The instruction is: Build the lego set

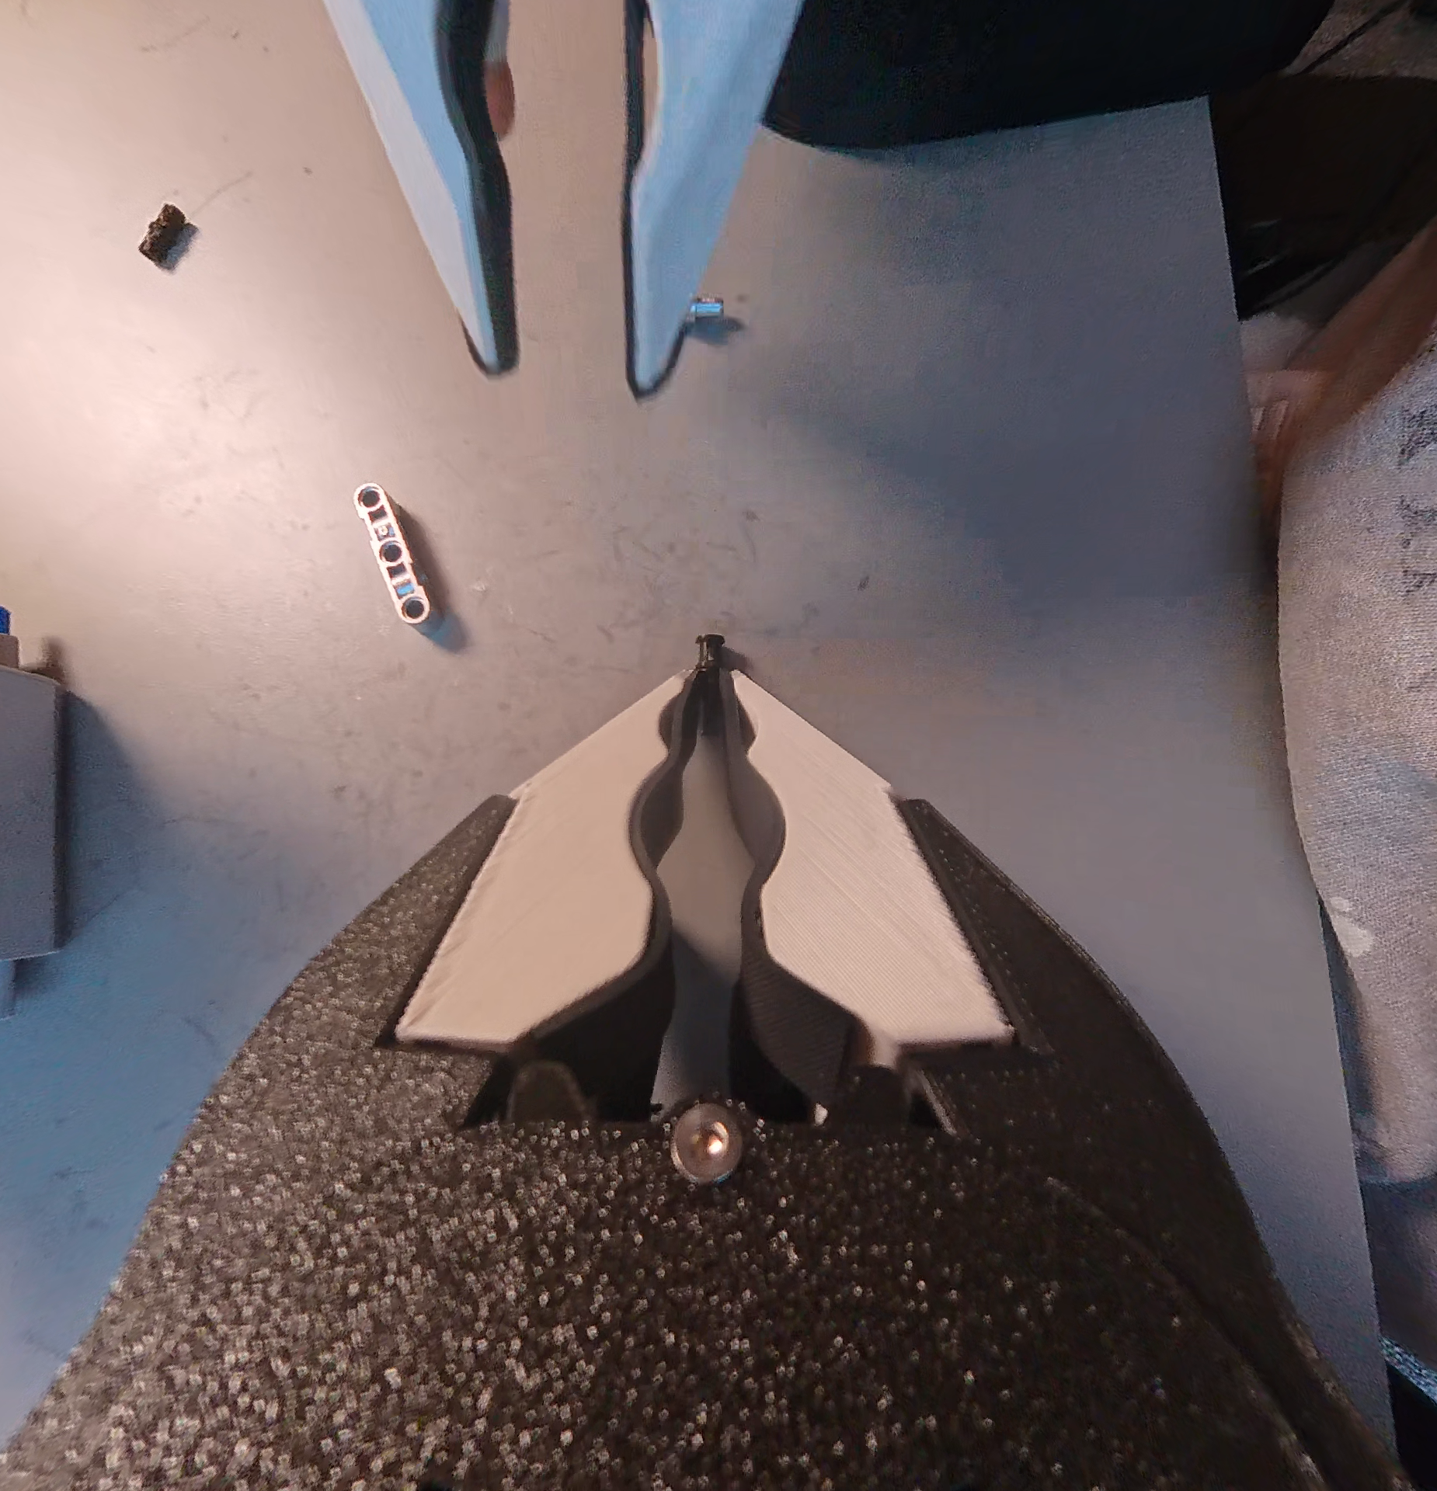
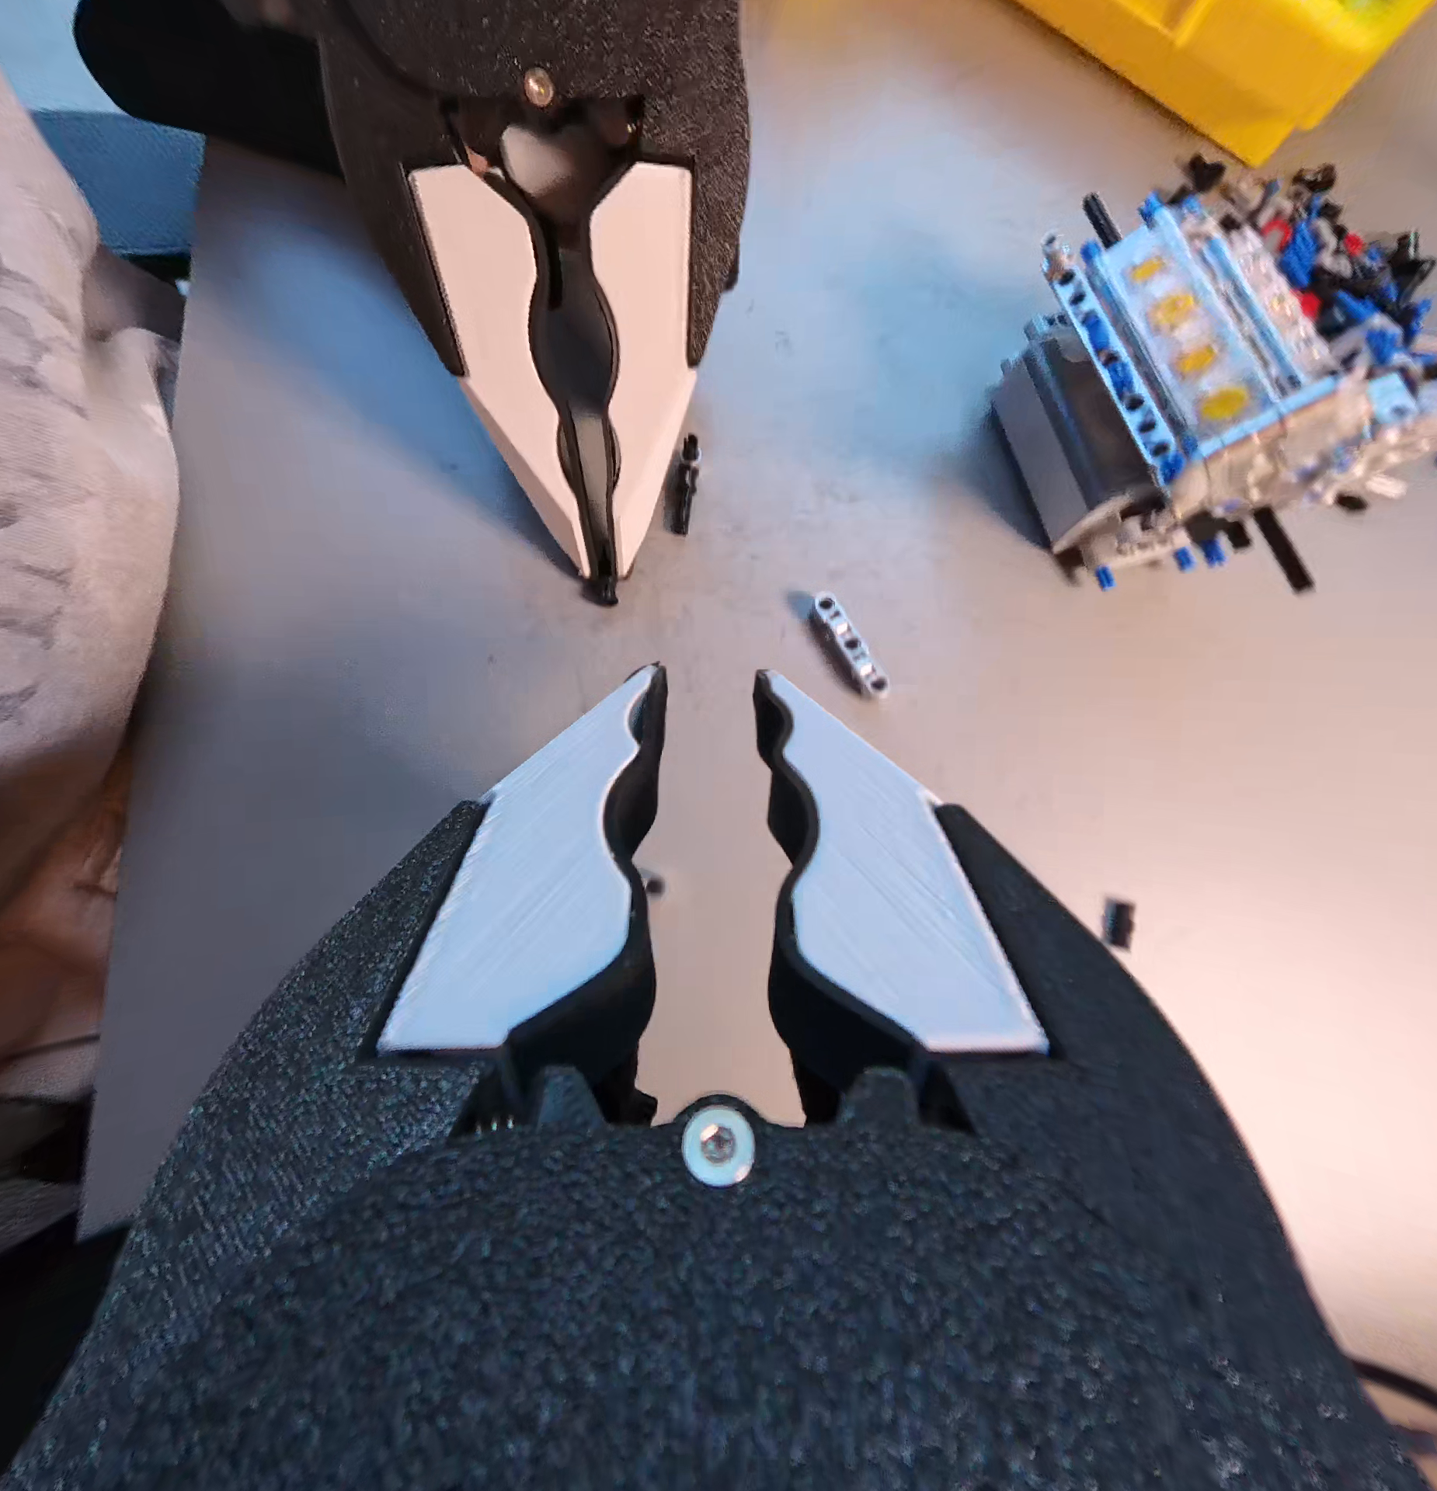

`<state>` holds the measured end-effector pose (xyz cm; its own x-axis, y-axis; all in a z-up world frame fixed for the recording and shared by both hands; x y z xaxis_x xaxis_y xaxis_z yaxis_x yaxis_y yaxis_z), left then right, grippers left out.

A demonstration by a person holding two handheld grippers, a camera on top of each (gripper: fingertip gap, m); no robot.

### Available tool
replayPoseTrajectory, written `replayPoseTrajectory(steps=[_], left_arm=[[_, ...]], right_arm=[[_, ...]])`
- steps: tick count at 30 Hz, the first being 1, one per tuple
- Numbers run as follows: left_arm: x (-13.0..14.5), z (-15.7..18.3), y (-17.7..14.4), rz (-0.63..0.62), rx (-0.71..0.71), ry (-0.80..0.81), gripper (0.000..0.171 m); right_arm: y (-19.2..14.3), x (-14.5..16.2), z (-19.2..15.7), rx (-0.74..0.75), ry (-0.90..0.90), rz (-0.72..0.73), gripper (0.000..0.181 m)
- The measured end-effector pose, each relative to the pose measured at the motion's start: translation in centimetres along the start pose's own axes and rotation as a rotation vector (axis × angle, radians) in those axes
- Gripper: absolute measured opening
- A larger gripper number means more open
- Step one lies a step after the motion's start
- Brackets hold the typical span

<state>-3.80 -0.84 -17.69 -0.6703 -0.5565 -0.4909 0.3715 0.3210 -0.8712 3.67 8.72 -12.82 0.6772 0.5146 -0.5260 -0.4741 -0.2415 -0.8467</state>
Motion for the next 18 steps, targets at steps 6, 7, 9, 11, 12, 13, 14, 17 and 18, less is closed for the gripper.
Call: replayPoseTrajectory(steps=[6,7,9,11,12,13,14,17,18], left_arm=[[0.1,0.0,0.0,0.013,-0.008,0.006,0.003],[0.1,0.0,0.0,0.014,-0.010,0.008,0.003],[0.1,0.0,0.0,0.016,-0.011,0.010,0.003],[0.1,0.0,0.0,0.019,-0.009,0.012,0.003],[0.1,0.0,0.0,0.020,-0.009,0.012,0.003],[0.1,0.0,0.0,0.020,-0.010,0.013,0.003],[0.1,0.0,0.0,0.020,-0.012,0.014,0.003],[0.1,0.1,0.0,0.019,-0.019,0.019,0.003],[0.1,0.1,0.0,0.020,-0.019,0.020,0.003]], right_arm=[[0.0,4.3,-1.1,-0.013,0.057,-0.145,0.020],[0.1,4.7,-1.4,-0.018,0.065,-0.148,0.018],[0.4,5.2,-1.8,-0.016,0.057,-0.153,0.015],[0.6,5.6,-1.9,-0.005,0.053,-0.161,0.015],[0.6,5.8,-1.9,-0.009,0.062,-0.170,0.016],[0.6,6.0,-2.1,-0.023,0.068,-0.183,0.017],[0.6,6.1,-2.3,-0.033,0.068,-0.193,0.017],[0.4,6.2,-3.4,-0.081,0.048,-0.199,0.017],[0.4,6.1,-3.7,-0.093,0.040,-0.196,0.017]])
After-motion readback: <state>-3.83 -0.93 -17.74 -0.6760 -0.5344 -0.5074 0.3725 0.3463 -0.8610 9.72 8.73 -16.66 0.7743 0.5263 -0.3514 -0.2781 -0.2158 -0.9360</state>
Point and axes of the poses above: each gripper's, where its closed fingertips meet, y out along the fingers, x out of its underside, z = x × y across the jaws, the point moved 5 cm from there along -y, back along the fingers, and after that the axes turned 14 degrees about -z, right-handed, at the moved point
